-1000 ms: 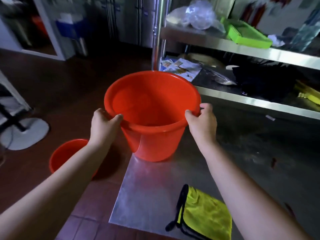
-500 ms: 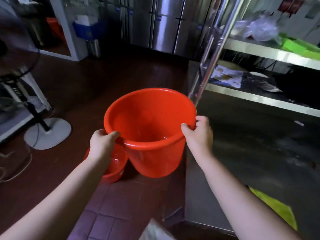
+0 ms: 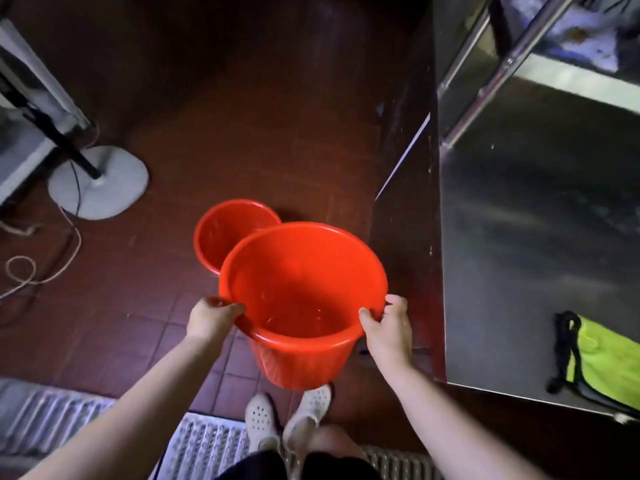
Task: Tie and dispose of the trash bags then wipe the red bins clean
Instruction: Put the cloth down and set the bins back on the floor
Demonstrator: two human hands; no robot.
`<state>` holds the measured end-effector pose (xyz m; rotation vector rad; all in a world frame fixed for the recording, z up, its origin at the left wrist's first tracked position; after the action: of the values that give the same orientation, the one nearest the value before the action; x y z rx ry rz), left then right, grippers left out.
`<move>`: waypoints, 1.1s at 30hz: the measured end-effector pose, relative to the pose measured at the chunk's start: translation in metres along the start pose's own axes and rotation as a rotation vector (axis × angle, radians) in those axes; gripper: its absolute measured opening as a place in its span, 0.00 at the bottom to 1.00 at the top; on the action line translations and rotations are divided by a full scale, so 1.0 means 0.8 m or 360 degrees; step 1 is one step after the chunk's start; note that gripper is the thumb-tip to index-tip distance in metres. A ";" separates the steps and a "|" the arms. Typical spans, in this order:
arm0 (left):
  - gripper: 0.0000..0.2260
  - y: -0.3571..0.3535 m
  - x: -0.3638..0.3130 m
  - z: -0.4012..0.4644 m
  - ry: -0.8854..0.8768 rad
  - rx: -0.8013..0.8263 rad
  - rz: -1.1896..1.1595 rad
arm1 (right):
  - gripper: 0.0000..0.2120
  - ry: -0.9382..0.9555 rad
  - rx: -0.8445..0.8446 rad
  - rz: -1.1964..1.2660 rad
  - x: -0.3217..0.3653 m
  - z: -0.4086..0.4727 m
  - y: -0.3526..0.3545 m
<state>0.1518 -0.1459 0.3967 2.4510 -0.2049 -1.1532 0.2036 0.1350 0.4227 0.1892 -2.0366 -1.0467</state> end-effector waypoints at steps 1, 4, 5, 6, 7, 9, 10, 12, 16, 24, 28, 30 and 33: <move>0.05 -0.012 0.016 0.008 0.0043 0.0028 0.0042 | 0.23 -0.0051 0.0017 -0.0017 -0.017 0.004 -0.012; 0.04 -0.050 0.061 0.035 0.0131 0.0093 0.0137 | 0.22 -0.0188 0.0068 -0.0081 -0.068 0.020 -0.053; 0.05 -0.064 0.076 0.047 0.0149 0.0100 0.0156 | 0.22 -0.0210 0.0091 -0.0110 -0.086 0.029 -0.069; 0.07 -0.079 0.091 0.061 0.0168 0.0106 0.0188 | 0.22 -0.0230 0.0120 -0.0132 -0.104 0.038 -0.084; 0.08 -0.093 0.104 0.074 0.0184 0.0116 0.0229 | 0.21 -0.0255 0.0151 -0.0143 -0.121 0.047 -0.100; 0.10 -0.120 0.127 0.103 0.0181 0.0142 0.0292 | 0.19 -0.0297 0.0190 -0.0145 -0.152 0.065 -0.131; 0.12 -0.132 0.137 0.118 0.0170 0.0149 0.0321 | 0.17 -0.0307 0.0202 -0.0140 -0.165 0.074 -0.146; 0.15 -0.164 0.159 0.153 0.0151 0.0158 0.0362 | 0.11 -0.0317 0.0208 -0.0126 -0.197 0.096 -0.181; 0.26 -0.229 0.210 0.222 0.0112 0.0190 0.0304 | 0.04 -0.0424 0.0250 -0.0129 -0.263 0.139 -0.256; 0.25 -0.325 0.306 0.300 -0.0016 0.0257 0.0005 | 0.07 -0.0614 0.0167 -0.0038 -0.360 0.194 -0.369; 0.25 -0.352 0.335 0.315 -0.0049 0.0222 0.0053 | 0.08 -0.0591 0.0143 -0.0021 -0.391 0.204 -0.392; 0.25 -0.360 0.348 0.313 -0.0051 0.0215 0.0085 | 0.06 -0.0552 0.0125 -0.0112 -0.403 0.205 -0.397; 0.27 -0.364 0.360 0.308 -0.0057 0.0243 0.0096 | 0.08 -0.0496 0.0136 -0.0139 -0.410 0.208 -0.401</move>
<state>0.1365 -0.0483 -0.0712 2.5373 -0.3878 -1.1964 0.2272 0.1814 -0.0628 0.1685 -2.3742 -1.0979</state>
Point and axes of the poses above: each hand's wrist, its own z-axis towards the middle knuckle, its own y-axis out of the back of the hand, x = y × z, the point moved 2 cm from there along z, towards the middle knuckle, and after that the axes turned 5 degrees about -y, right-handed, at the moved point
